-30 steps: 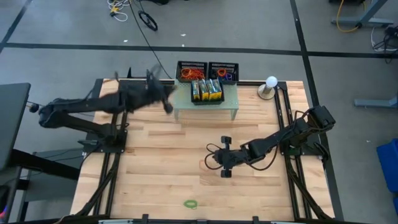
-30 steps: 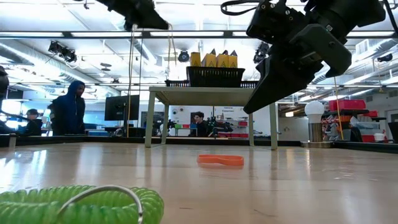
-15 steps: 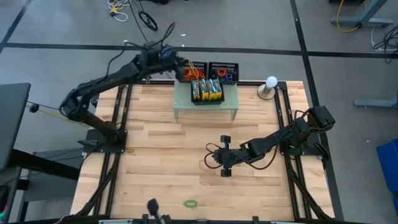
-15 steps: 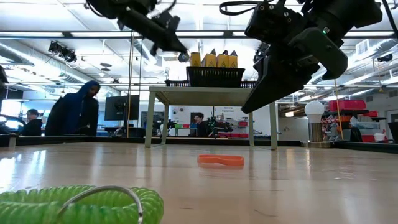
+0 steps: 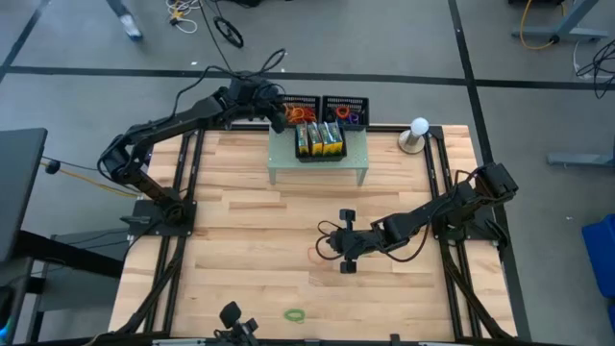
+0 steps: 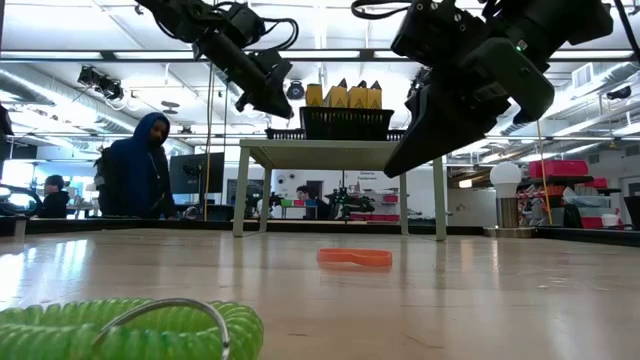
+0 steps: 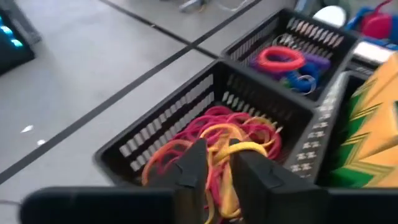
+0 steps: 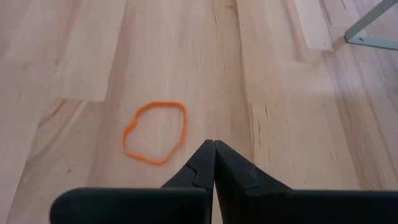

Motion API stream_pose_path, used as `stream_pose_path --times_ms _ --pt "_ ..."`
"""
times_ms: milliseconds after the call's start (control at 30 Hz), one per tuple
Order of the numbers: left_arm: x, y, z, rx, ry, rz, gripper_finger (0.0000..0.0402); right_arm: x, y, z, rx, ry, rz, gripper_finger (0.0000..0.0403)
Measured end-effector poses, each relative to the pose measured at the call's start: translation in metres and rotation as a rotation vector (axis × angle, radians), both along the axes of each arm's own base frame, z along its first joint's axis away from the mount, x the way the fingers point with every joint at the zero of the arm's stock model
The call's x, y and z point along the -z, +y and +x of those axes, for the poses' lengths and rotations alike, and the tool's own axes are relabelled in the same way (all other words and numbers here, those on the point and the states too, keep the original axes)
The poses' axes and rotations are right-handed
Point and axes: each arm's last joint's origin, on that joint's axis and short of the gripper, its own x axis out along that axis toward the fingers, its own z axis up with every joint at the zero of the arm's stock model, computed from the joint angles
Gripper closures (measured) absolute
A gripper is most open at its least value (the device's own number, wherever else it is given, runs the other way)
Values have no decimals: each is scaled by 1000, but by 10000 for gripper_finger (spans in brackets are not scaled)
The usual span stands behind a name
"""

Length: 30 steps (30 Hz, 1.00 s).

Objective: Pick & Place Office Desk Supplies
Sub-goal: Put the yellow rubberband into the top left black bin, then put the orange rubberband into the top left black bin

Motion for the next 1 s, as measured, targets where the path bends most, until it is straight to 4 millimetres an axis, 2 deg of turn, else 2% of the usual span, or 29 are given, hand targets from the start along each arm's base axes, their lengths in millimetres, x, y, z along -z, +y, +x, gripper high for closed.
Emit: stream_pose_path --times_ms 267,400,533,633,767,833,933,1000 --pt "-2 -3 -5 -18 120 14 235 0 0 0 0 -3 1 392" --pt "-24 -5 -8 -23 155 17 200 0 0 0 0 -3 1 392" --pt "-49 -11 -16 -39 264 29 190 0 0 0 1 -3 2 392" --pt "-66 -25 -23 -42 354 49 208 0 0 0 5 -4 6 392" --pt "-71 -61 -32 25 328 84 272 2 -1 0 6 -11 8 392" --pt "-61 -80 -35 79 282 112 312 7 -4 -3 10 -24 12 392" --pt "-33 -110 -41 155 204 145 368 16 -9 -6 18 -75 42 394" --pt "-13 -131 -46 214 122 176 391 22 -12 -10 20 -101 55 397"
